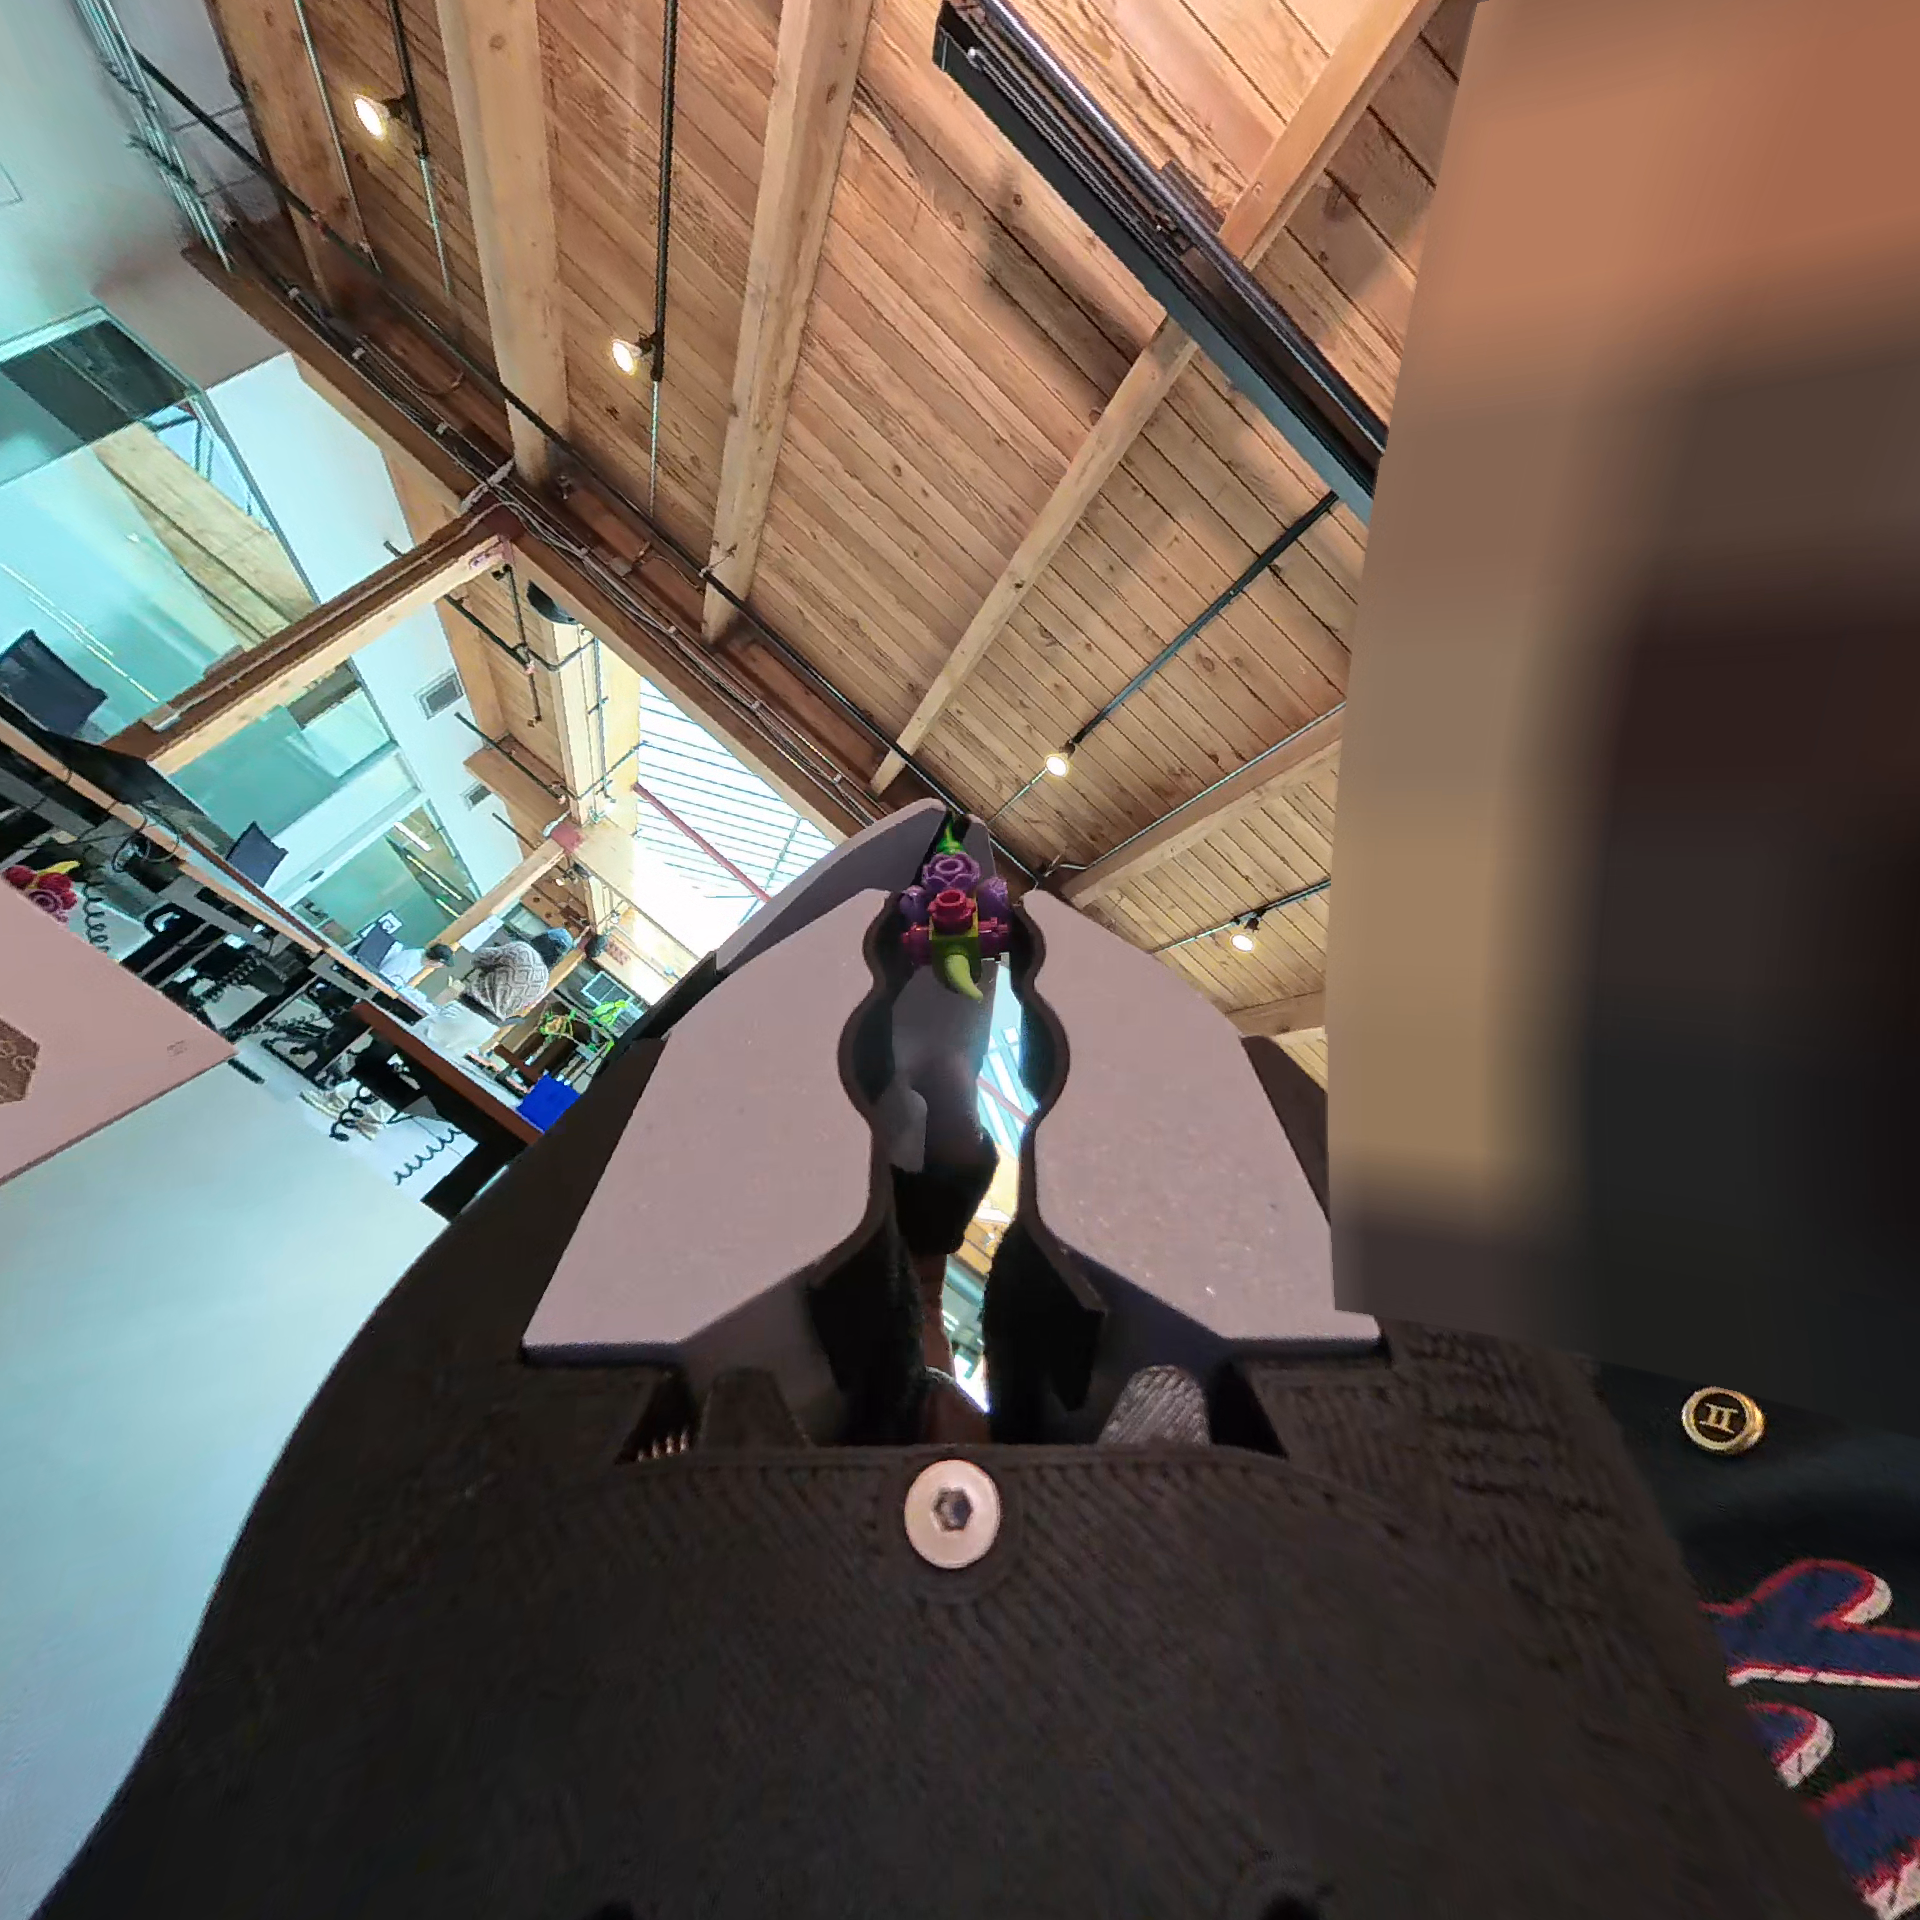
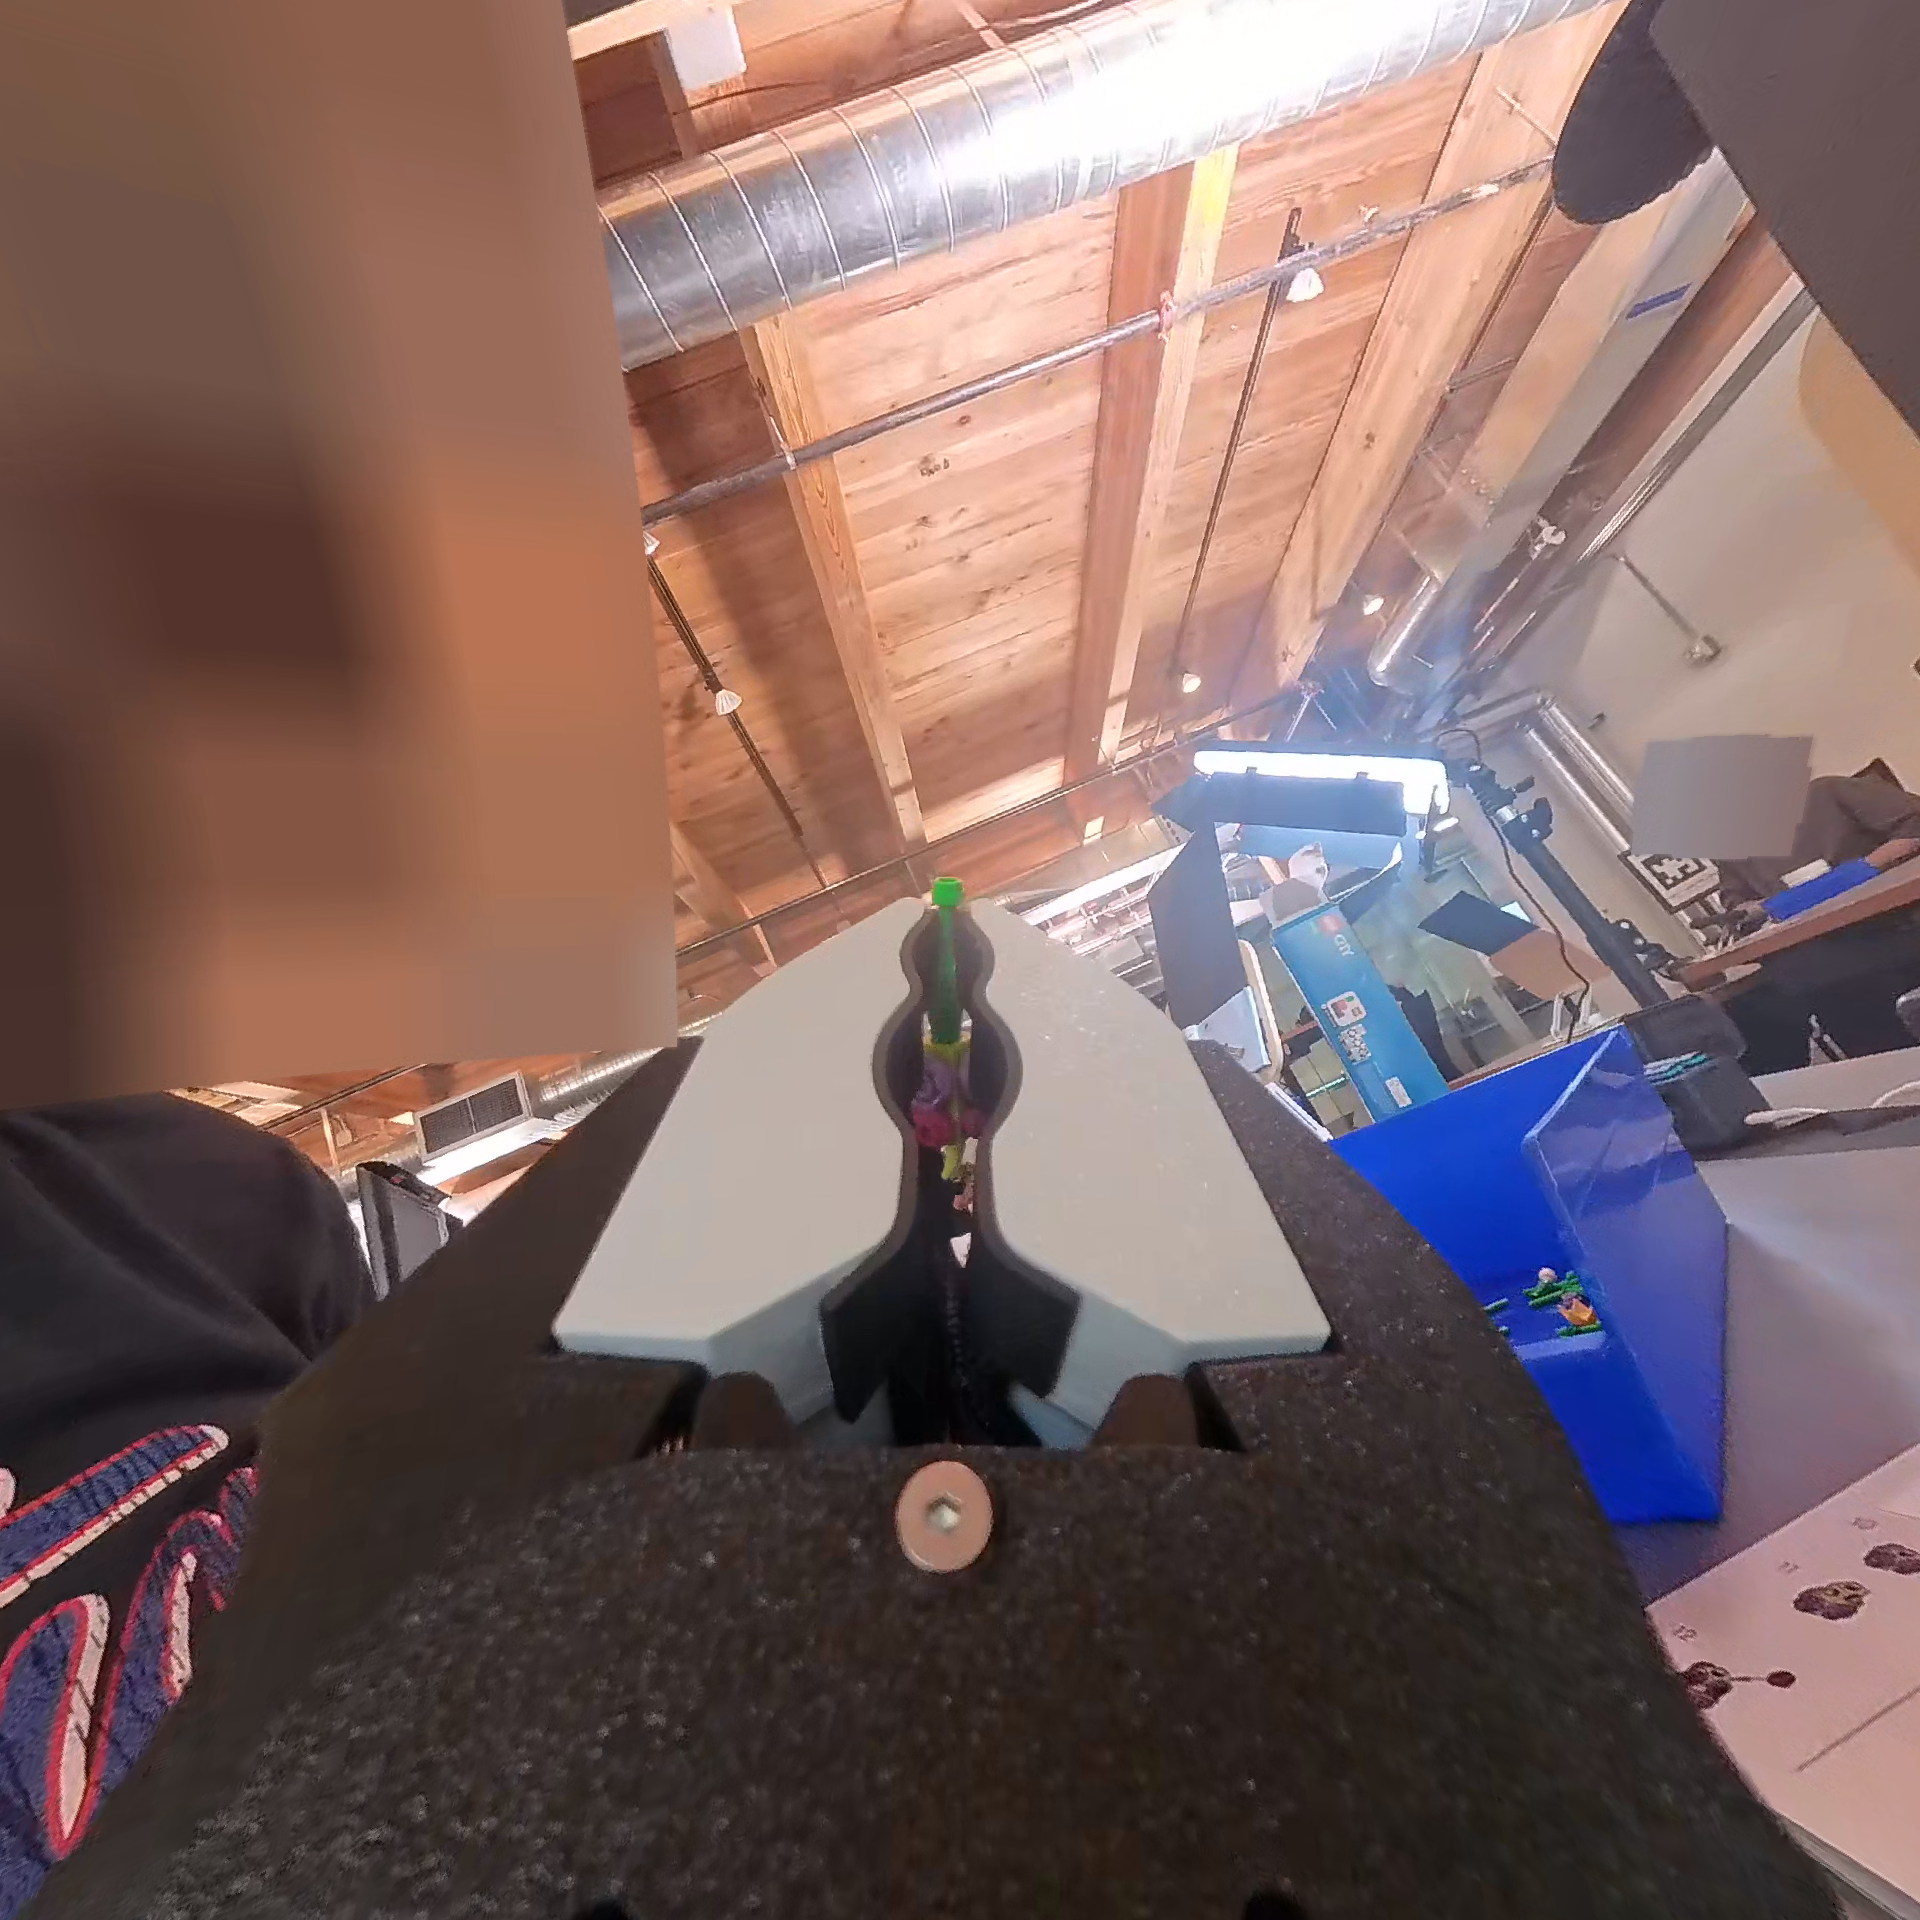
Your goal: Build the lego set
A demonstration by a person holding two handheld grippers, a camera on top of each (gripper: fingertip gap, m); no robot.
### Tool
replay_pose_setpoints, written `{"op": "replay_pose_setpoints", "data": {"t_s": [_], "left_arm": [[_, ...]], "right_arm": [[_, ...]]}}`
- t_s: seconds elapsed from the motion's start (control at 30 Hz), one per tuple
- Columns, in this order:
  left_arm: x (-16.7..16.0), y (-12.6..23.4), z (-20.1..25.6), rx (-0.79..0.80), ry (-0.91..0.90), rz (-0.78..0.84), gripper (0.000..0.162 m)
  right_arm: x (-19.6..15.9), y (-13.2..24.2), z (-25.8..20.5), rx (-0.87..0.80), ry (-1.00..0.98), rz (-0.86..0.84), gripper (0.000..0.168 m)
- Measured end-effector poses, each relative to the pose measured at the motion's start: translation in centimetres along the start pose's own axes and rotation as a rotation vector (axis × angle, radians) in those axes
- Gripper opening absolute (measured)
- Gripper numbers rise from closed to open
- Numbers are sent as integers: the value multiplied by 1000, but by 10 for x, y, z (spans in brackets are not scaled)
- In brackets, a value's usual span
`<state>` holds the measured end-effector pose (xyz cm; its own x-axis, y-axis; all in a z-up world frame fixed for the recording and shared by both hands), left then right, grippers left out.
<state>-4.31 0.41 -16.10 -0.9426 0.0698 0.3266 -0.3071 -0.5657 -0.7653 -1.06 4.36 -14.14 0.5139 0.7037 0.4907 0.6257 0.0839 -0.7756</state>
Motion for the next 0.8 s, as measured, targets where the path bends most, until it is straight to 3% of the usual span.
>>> {"op": "replay_pose_setpoints", "data": {"t_s": [0.8], "left_arm": [[-3, 4, -6, 63, -26, -22, 19]], "right_arm": [[-1, 8, 2, -51, 79, -84, 3]]}}
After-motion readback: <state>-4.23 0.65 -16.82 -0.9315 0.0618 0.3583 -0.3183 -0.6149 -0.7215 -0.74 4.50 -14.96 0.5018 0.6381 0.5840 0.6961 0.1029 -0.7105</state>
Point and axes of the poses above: each gripper's, where its closed fingertips meet, y back along the fingers, x out of its top, z = x × y across the jaws, the point moved 4 cm from there along y, back along the fingers, and after that the axes turned 4 degrees about z, right-handed, at the moved point
